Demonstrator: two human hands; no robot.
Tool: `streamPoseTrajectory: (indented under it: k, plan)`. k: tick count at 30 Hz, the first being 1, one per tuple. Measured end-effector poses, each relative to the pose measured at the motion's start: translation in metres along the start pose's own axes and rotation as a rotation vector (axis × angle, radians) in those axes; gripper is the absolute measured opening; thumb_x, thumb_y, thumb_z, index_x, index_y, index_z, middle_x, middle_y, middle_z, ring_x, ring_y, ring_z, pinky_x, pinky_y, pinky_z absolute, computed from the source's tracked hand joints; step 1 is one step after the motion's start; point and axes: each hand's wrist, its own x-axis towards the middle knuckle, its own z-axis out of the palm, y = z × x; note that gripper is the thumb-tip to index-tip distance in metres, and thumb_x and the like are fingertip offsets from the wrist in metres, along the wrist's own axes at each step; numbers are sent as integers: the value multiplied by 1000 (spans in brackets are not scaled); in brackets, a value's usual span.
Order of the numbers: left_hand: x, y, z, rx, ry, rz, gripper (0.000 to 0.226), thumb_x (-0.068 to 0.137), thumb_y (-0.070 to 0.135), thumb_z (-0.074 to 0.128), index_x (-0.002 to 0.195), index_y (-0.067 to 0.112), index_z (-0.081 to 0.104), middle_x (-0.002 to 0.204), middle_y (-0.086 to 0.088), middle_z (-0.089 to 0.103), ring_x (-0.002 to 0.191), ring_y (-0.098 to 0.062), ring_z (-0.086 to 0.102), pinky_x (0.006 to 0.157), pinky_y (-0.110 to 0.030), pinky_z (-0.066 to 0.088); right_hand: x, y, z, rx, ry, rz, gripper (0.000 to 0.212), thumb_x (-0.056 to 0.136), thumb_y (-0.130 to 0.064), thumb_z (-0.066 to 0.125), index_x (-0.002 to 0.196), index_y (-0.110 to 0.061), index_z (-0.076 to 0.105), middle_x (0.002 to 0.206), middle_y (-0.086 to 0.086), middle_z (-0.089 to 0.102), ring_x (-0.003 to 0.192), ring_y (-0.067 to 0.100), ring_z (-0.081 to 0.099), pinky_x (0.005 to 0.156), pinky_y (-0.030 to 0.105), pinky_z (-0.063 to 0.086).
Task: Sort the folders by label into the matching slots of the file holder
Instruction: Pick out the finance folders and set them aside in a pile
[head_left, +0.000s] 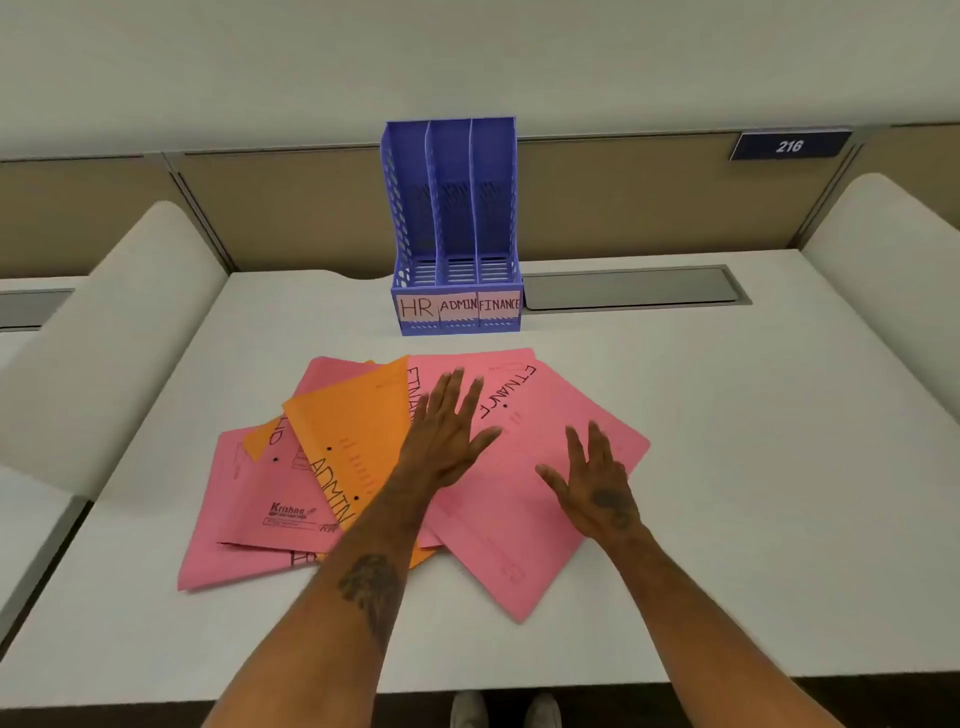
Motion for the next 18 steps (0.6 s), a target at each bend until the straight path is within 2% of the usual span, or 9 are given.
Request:
streamPoseTrajectory:
  k: [3,7,10,15,18]
  plan:
    - [7,-3,9,-6,-174,-59,80,95,69,22,156,26,-7,164,-6,-16,151,-25,-13,121,-50,2,-1,1,16,-28,-107,63,88,89,-75,21,157,-24,-2,164,10,-12,151,30,-5,118,56,12]
    - [17,-13,22,-41,-283,-106,82,96,67,28,157,22,-2,165,-9,-11,152,-28,-8,120,-51,6,3,-3,29,-21,-157,102,88,89,-75,20,156,-25,-7,163,9,-17,151,31,-11,119,56,7]
    - [23,-17,31,-92,-323,-132,83,96,64,35,158,18,3,165,-11,-4,152,-30,-1,121,-50,12,5,-5,35,-5,-193,124,88,90,-74,21,155,-24,-10,162,9,-19,150,31,-14,119,55,5]
    - [31,-13,40,-181,-301,-170,79,97,55,45,156,14,14,165,-12,7,150,-31,11,120,-47,19,1,-7,45,12,-232,149,88,91,-74,21,155,-22,-10,161,11,-22,149,31,-18,120,54,-2]
    - [33,-10,42,-230,-325,-192,80,96,52,49,155,9,16,161,-14,20,146,-32,23,117,-47,27,3,-9,48,19,-236,163,89,91,-74,21,155,-22,-10,161,12,-23,148,32,-20,119,55,-4]
